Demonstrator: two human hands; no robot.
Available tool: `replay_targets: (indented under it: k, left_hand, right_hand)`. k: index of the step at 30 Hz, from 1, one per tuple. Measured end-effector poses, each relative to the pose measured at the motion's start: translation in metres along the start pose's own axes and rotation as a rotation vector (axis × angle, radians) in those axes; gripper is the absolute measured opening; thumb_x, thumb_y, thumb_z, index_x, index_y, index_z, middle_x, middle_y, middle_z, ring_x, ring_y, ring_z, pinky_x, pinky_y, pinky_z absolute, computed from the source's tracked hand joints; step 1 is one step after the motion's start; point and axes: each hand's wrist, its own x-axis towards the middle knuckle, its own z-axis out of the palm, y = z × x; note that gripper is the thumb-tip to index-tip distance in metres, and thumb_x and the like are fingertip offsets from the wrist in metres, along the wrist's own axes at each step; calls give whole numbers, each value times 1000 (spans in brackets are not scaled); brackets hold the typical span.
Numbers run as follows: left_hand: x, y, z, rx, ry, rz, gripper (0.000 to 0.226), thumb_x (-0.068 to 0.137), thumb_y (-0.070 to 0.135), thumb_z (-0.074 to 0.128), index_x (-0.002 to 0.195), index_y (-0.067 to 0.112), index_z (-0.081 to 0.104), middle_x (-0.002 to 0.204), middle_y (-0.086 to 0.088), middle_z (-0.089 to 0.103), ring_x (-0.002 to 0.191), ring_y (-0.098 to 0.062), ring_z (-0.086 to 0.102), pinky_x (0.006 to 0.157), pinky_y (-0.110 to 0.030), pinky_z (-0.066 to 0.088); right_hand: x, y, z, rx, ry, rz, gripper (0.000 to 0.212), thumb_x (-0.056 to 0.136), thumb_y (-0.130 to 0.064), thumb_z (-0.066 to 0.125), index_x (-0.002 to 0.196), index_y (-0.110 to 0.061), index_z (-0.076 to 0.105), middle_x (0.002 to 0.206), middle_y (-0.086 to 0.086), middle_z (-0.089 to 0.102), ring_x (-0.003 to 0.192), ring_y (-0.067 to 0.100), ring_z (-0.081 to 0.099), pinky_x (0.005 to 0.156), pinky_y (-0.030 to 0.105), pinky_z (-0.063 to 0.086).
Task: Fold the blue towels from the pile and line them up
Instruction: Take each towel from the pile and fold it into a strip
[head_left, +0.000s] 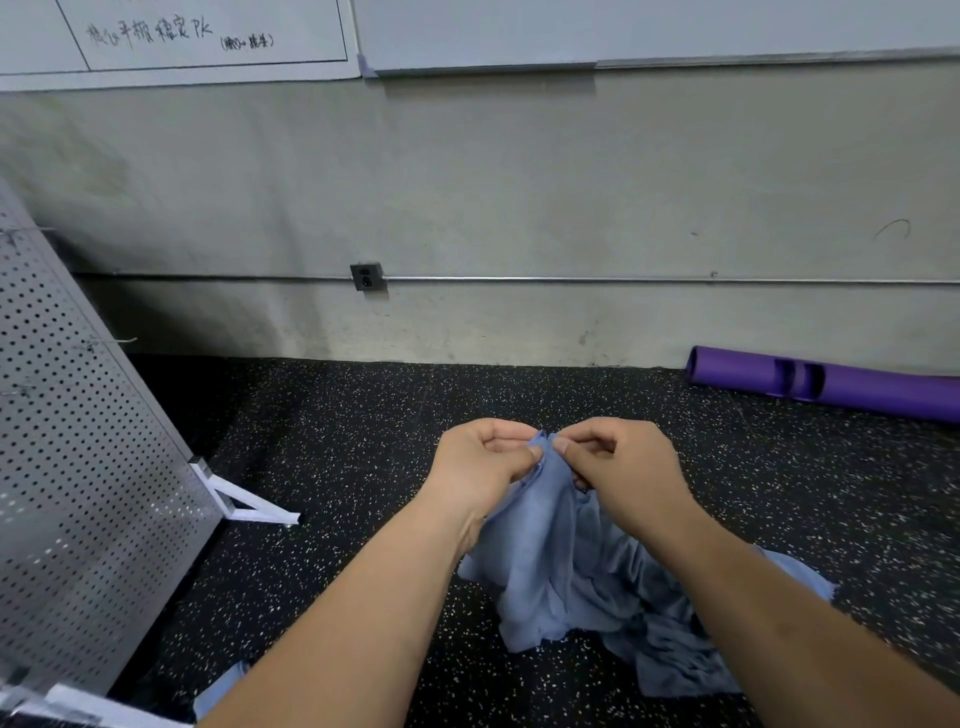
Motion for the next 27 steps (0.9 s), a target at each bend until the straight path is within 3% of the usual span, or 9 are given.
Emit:
replay_targets:
  k: [4,8,11,15,19,21,23,27]
  left_hand:
    - [-1,1,1,10,-1,-1,16,90,-10,76,99,3,79,90,-16,80,76,-17,75,75,-26,62]
    - [1,-1,-1,14,51,-13,15,91,-5,77,103,4,78,93,-18,79,75,-17,74,72,-28,62]
    - [1,2,-3,-9,59,0,16,89,5,83,104,4,78,84,-11,77,67,-10,70,68,-23,56]
    - [-1,3,-4,15,38,50,34,79,13,94,108,11,76,92,-10,79,76,-14,74,76,-29,58]
    - [-3,7,-6,4,-14,89,33,85,-3,84,113,8,72,92,-11,79,76,-15,74,74,-26,58]
    - [-4,11,-7,11,-40,107,31,88,-6,80,113,9,71,93,-11,79,78,-14,74,76,-26,58]
    - [-5,13,-7,48,-57,124,27,89,-5,78,112,9,72,95,-13,79,79,-13,72,79,-27,58]
    - [-7,14,-6,121,-121,158,23,91,-7,71,107,9,74,94,-12,78,84,-14,71,83,-29,56]
  right_hand:
    - [-1,0,4,36,-17,15,13,95,-21,77,89,-30,83,74,-8,77,64,7,69,69,41,63]
    - [-2,-2,7,146,-127,81,26,100,-8,66,99,-26,84,85,0,81,81,22,78,85,46,65]
    - [-2,-4,7,226,-173,104,35,101,4,59,102,-21,83,88,5,81,86,24,79,90,47,65]
    - [-4,-8,3,249,-207,80,36,102,2,61,101,-24,85,82,7,79,78,16,74,82,35,65]
    - [-1,-9,-5,331,-217,60,24,100,0,67,109,-15,83,95,11,81,83,17,71,79,32,61]
    - [0,-6,-10,337,-203,59,20,97,-2,73,108,-15,83,90,9,80,79,17,70,75,34,58]
    - [1,-2,-13,285,-158,44,19,91,-7,81,105,-20,83,83,1,77,69,14,65,69,27,54]
    - [2,3,-14,161,-181,-4,30,86,-15,87,112,-31,79,104,-5,79,90,13,76,84,26,61]
